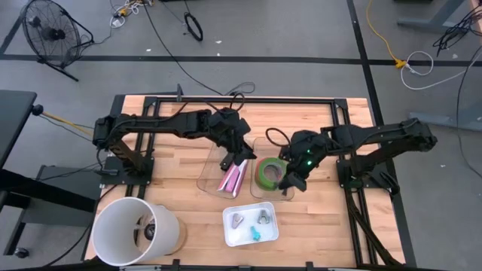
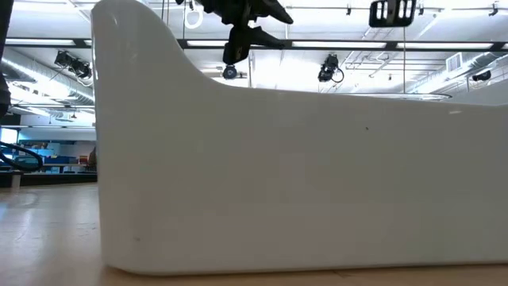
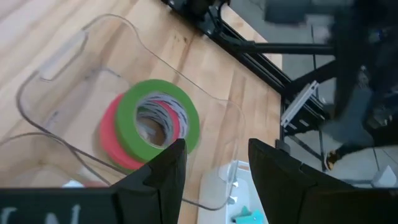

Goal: Pick and place Stapler, Stapler remover, tape
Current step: Put the black staple remover into the white bin

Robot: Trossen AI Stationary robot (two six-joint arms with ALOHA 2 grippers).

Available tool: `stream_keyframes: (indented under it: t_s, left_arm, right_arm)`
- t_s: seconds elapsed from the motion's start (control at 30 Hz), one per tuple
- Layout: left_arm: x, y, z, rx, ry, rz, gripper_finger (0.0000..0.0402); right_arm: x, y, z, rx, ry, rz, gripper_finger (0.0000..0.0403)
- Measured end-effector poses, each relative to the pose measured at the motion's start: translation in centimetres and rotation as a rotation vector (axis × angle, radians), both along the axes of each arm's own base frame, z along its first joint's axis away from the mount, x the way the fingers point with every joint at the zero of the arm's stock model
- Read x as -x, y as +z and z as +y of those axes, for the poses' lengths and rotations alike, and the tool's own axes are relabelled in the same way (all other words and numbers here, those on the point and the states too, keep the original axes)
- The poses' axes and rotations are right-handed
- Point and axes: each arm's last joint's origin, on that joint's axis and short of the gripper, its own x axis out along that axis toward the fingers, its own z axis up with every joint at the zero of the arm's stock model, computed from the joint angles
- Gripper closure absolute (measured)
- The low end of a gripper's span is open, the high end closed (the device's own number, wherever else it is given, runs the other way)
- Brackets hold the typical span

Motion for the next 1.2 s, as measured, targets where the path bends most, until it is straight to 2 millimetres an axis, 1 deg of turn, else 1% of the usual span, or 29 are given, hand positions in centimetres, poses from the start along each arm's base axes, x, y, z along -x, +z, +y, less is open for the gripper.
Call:
stream_keyframes:
  t_s: [0.1,0.17,0.33,0.5,0.63,0.83,1.2]
  left_arm:
    - [0.0,0.1,0.5,-0.002,0.014,-0.011,0.0225]
    - [0.0,0.1,0.7,-0.002,0.02,-0.012,0.0225]
    - [0.0,0.1,0.7,-0.011,0.011,-0.016,0.0225]
    - [0.0,0.1,0.7,-0.032,-0.024,-0.022,0.0225]
    - [0.0,0.1,0.6,-0.025,-0.039,-0.024,0.0225]
    - [0.0,0.1,0.6,-0.025,-0.042,-0.025,0.0225]
    - [0.0,0.1,0.5,-0.043,-0.059,-0.03,0.0225]
  right_arm:
    - [-1.0,-0.4,1.0,-0.009,0.006,-0.017,0.0373]
    - [-1.9,-1.0,1.7,-0.013,0.01,-0.014,0.0373]
    - [-4.4,-2.9,3.3,-0.047,0.026,-0.003,0.0373]
    - [-6.9,-4.4,4.7,-0.11,0.026,-0.043,0.0373]
    - [-8.3,-5.4,5.7,-0.157,0.02,-0.058,0.0373]
    - [-8.9,-6.5,6.9,-0.176,-0.006,-0.036,0.0373]
    - [-8.4,-6.7,8.4,-0.153,-0.079,-0.014,0.0373]
